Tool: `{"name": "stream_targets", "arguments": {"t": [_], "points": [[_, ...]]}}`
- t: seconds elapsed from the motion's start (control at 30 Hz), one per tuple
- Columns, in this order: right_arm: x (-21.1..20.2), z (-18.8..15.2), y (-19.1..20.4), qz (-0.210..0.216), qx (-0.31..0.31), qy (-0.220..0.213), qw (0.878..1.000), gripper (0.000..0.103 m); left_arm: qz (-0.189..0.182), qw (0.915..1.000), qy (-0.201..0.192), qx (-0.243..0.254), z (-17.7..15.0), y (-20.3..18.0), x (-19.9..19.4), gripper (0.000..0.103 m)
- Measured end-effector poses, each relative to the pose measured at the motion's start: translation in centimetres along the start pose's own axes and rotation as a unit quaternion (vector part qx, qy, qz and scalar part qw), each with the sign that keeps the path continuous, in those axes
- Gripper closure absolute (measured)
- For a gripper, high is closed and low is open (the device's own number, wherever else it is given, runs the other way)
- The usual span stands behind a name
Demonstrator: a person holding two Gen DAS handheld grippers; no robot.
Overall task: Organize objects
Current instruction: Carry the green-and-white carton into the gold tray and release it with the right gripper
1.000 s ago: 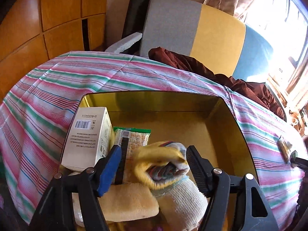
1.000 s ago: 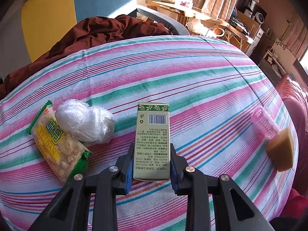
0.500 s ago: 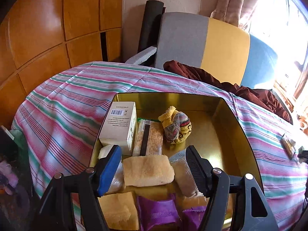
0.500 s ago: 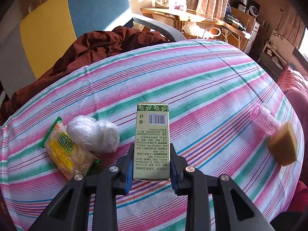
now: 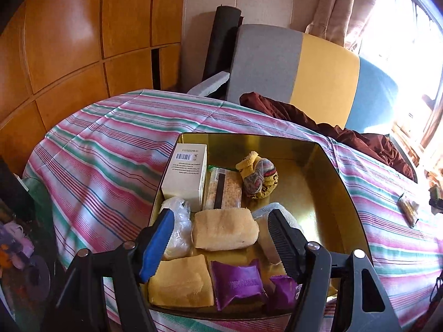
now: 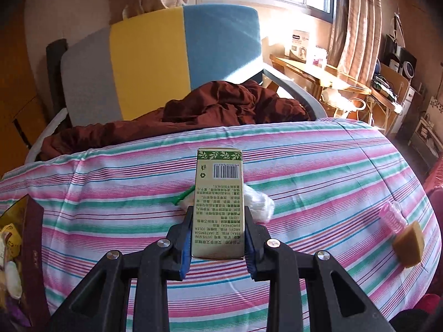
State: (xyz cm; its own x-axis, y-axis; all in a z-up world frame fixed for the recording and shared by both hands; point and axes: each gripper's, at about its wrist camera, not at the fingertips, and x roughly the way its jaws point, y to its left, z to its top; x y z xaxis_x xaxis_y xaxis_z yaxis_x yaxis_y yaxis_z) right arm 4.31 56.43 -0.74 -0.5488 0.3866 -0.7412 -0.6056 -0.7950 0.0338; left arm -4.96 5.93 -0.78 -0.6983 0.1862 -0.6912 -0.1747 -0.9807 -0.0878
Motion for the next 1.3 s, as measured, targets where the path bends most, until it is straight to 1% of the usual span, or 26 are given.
{"name": "stream_targets", "arguments": {"t": [0.1, 0.2, 0.33, 0.43, 0.5, 0.6, 0.77, 0.9, 0.97, 1.0, 1.03, 1.07, 1.13, 1.2, 1.3], "points": [[-1.5, -0.4, 4.2, 0.044, -0.033, 0.000, 0.999, 0.073, 0.000, 1.0000, -0.001, -0.001, -0.2, 0.0, -0.2, 0.032], [-2.7, -1.1, 9.1, 0.094, -0.066, 0.005, 0.993, 0.073, -0.003, 1.0000, -0.001, -0.004, -0.4, 0.1, -0.5, 0.032], [-4.3, -2.3, 15.9, 0.163, -0.111, 0.016, 0.980, 0.073, -0.001, 1.0000, -0.004, -0.002, -0.5, 0.1, -0.8, 0.032], [-5.0, -3.6, 21.0, 0.202, -0.146, 0.029, 0.968, 0.073, -0.004, 1.0000, -0.003, -0.005, -0.7, 0.4, -0.9, 0.031], [-5.1, -4.5, 24.0, 0.222, -0.165, 0.038, 0.960, 0.073, -0.006, 1.0000, -0.002, -0.008, -0.8, 0.6, -0.9, 0.031], [-4.8, -5.7, 28.0, 0.239, -0.190, 0.054, 0.951, 0.073, -0.005, 0.9999, 0.001, -0.010, -1.0, 0.8, -0.8, 0.031], [-2.6, -7.2, 32.6, 0.241, -0.209, 0.090, 0.943, 0.073, -0.004, 0.9998, -0.003, -0.020, -0.9, 1.7, -1.0, 0.031], [-0.7, -7.9, 35.0, 0.233, -0.215, 0.113, 0.942, 0.072, 0.001, 0.9996, 0.000, -0.028, -1.0, 2.6, -0.8, 0.031], [0.1, -8.2, 35.4, 0.247, -0.209, 0.138, 0.936, 0.071, 0.005, 0.9995, 0.005, -0.031, -1.1, 2.9, -0.7, 0.031], [0.1, -8.4, 35.4, 0.246, -0.207, 0.139, 0.937, 0.069, 0.006, 0.9995, 0.005, -0.032, -1.1, 3.0, -0.7, 0.031], [0.1, -8.6, 35.4, 0.244, -0.209, 0.136, 0.937, 0.061, 0.008, 0.9995, 0.004, -0.032, -1.1, 3.1, -0.7, 0.031], [0.0, -8.7, 35.3, 0.246, -0.209, 0.135, 0.937, 0.059, 0.010, 0.9994, 0.004, -0.032, -1.2, 3.1, -0.7, 0.031], [-0.1, -8.9, 34.9, 0.251, -0.201, 0.140, 0.936, 0.059, 0.012, 0.9994, 0.005, -0.033, -1.2, 3.1, -0.8, 0.025], [-0.5, -8.9, 34.5, 0.254, -0.198, 0.138, 0.937, 0.059, 0.010, 0.9994, 0.002, -0.033, -1.2, 3.1, -1.0, 0.025], [-1.6, -8.7, 33.6, 0.254, -0.193, 0.123, 0.940, 0.059, 0.013, 0.9996, -0.004, -0.026, -1.1, 2.8, -1.4, 0.024]]}}
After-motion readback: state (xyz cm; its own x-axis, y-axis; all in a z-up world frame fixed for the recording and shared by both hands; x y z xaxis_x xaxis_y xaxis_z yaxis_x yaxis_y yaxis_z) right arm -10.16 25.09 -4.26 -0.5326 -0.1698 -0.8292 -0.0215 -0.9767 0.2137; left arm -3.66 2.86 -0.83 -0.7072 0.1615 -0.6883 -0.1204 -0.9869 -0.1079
